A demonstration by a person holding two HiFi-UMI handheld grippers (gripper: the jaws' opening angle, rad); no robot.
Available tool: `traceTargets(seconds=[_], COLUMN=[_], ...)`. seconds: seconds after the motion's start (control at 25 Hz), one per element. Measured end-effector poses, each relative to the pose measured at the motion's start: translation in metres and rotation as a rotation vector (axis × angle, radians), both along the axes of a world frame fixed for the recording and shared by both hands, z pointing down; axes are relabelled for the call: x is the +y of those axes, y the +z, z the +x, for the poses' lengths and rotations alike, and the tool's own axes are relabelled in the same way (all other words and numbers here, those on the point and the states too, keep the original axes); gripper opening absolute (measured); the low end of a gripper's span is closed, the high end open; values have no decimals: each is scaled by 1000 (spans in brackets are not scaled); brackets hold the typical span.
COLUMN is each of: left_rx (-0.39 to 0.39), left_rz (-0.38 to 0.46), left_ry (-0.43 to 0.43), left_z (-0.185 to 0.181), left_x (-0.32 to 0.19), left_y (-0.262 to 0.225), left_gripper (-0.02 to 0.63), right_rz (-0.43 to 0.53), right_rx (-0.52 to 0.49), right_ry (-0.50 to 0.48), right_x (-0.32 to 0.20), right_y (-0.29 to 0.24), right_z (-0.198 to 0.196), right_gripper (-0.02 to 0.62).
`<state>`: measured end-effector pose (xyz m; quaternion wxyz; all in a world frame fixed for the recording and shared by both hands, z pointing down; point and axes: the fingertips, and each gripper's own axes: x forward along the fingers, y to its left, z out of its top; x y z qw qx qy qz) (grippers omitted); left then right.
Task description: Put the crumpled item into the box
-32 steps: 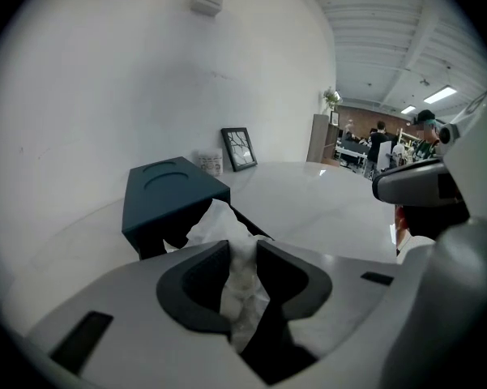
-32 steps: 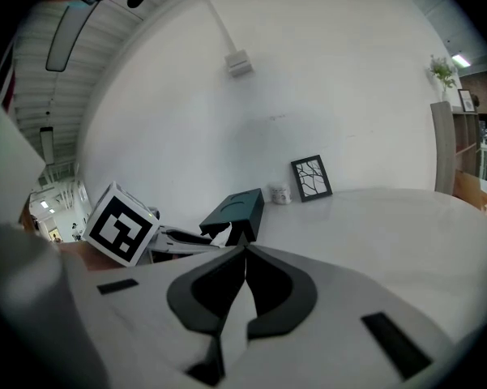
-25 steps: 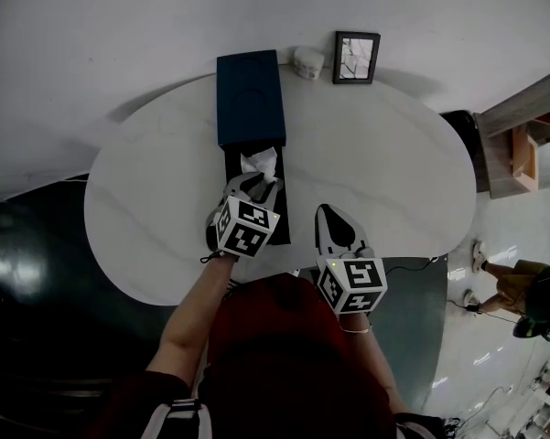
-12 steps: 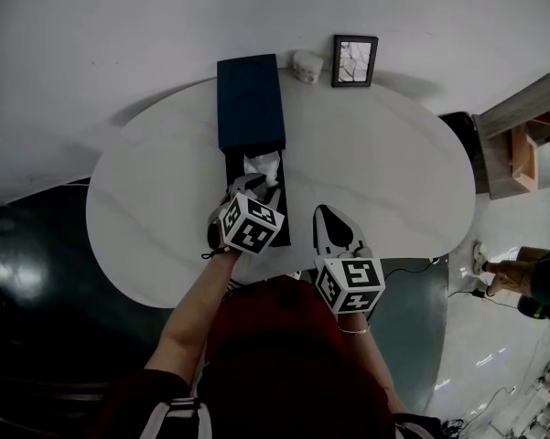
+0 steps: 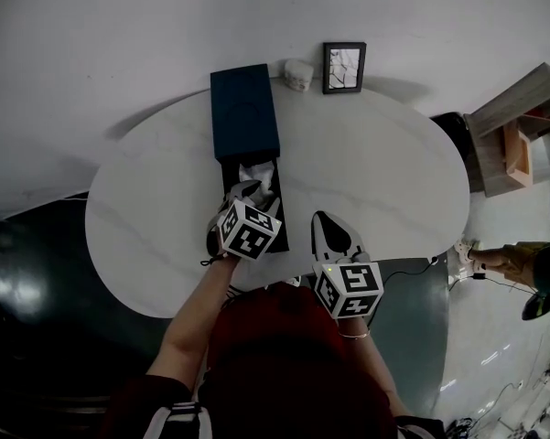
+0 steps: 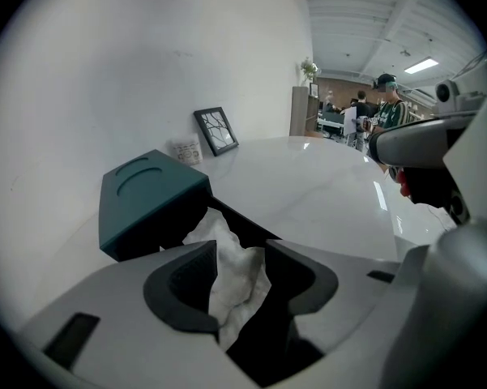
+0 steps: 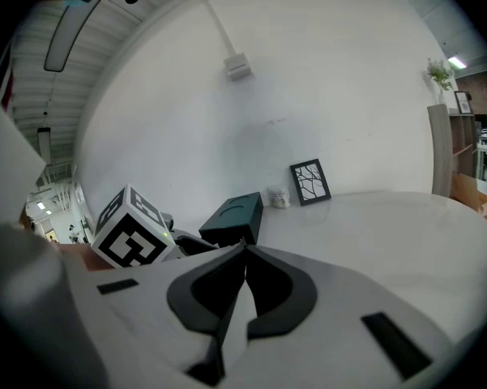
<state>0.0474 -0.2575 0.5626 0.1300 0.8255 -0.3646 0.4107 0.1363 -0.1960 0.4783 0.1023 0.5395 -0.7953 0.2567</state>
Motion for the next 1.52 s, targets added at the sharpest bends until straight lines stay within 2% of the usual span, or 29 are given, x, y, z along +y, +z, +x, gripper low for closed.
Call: traceTargets(seconds=[0.2,0.56,0.8,1.12,1.24,1.52], left_rx=[20,101,140,264,320,425], left_rz=[42,130,166,181,190,207], left_ry=[-9,-56,-97,-179,-216,-268], left_z=[-2,-9,-20,-34,-41,-58], left_x=[3,16,32,51,56,67], left_y=[-15,-56,-71,-85,-93,-109], left_gripper=[173,172,147,105,73,43], right_rz=[13,53,81,117,124,150], right_rx=[2,-10,-12,2,2,4], right_ry=[-12,-24,-27,-37,-50,-77], right_x=[3,12,23,33,36,40], right_y=[-4,-19,-27,-40,-44,-51], right_z=[-4,-9,-13,-20,-27,-47], right_gripper=[15,15,15,15,15,15])
